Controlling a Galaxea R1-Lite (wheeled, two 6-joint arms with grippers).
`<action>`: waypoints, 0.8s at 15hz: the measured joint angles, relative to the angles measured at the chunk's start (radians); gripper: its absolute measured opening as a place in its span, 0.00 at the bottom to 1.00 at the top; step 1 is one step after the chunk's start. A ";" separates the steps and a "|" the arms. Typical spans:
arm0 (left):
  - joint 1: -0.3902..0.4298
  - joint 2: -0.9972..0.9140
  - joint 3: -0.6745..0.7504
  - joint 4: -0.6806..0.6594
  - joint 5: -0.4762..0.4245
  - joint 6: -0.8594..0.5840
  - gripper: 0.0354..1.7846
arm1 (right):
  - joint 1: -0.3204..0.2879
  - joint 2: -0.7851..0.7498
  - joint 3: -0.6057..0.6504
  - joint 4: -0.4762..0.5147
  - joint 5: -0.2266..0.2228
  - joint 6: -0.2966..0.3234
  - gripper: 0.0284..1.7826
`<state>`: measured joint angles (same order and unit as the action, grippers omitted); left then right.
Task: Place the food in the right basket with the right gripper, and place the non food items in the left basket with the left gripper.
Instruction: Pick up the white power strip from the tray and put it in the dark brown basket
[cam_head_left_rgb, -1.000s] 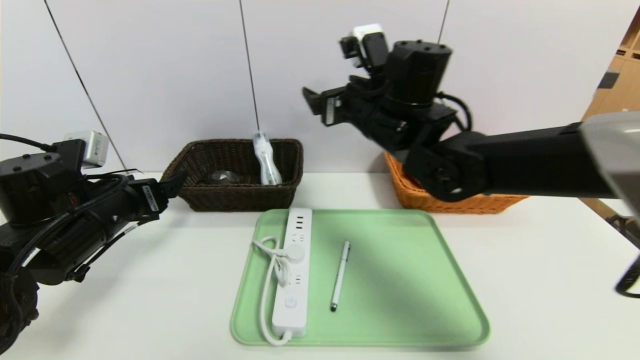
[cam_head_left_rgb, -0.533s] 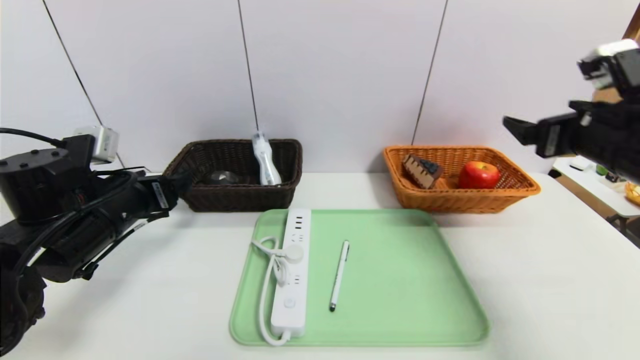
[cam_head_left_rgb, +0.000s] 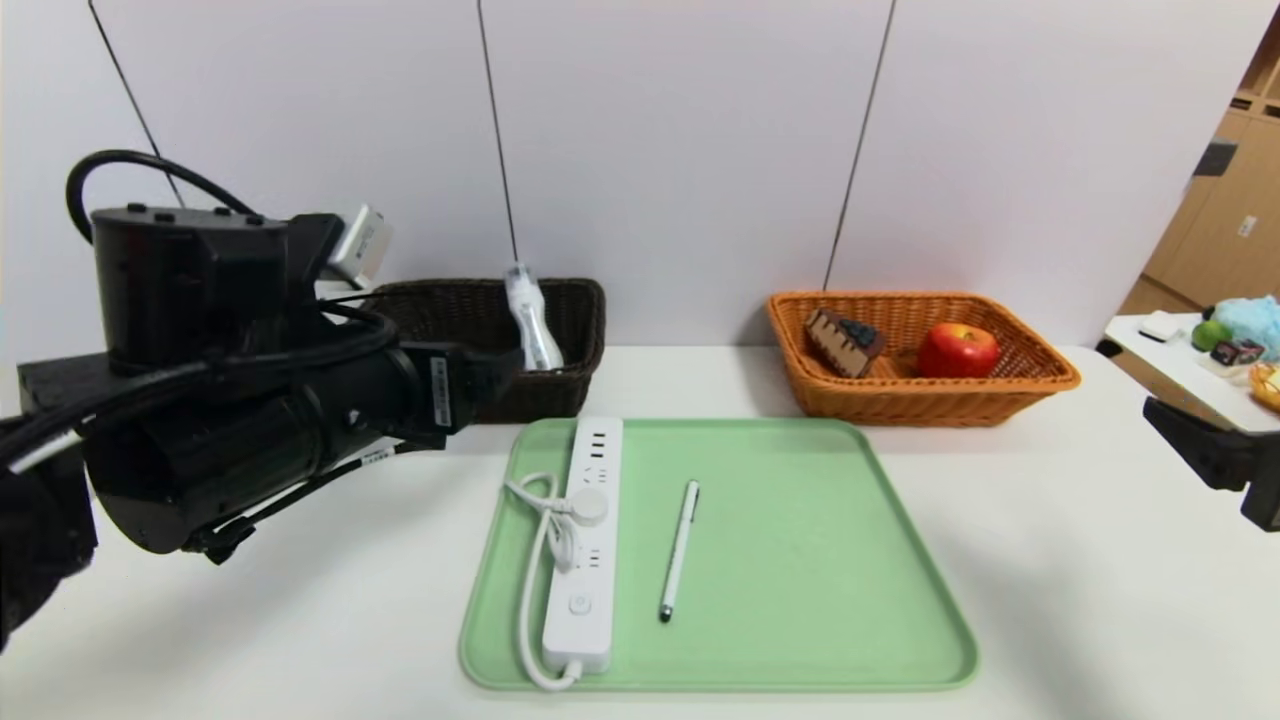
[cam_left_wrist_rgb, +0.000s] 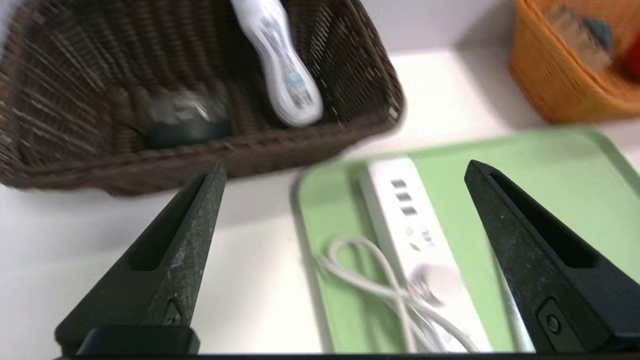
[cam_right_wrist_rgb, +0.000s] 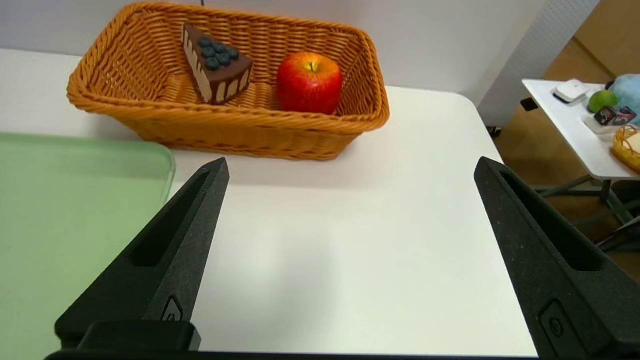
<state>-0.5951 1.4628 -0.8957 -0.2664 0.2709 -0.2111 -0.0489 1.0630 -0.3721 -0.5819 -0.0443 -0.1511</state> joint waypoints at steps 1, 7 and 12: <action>-0.045 -0.004 -0.073 0.158 0.008 -0.055 0.94 | 0.002 -0.018 0.024 -0.007 0.001 -0.001 0.95; -0.177 0.081 -0.280 0.747 0.010 -0.351 0.94 | 0.009 -0.061 0.041 -0.011 0.002 -0.011 0.95; -0.156 0.122 -0.216 0.661 0.030 -0.238 0.94 | 0.011 -0.070 0.044 -0.011 0.004 -0.011 0.95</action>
<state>-0.7509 1.5851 -1.1113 0.3945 0.3011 -0.4491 -0.0374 0.9934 -0.3285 -0.5926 -0.0402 -0.1626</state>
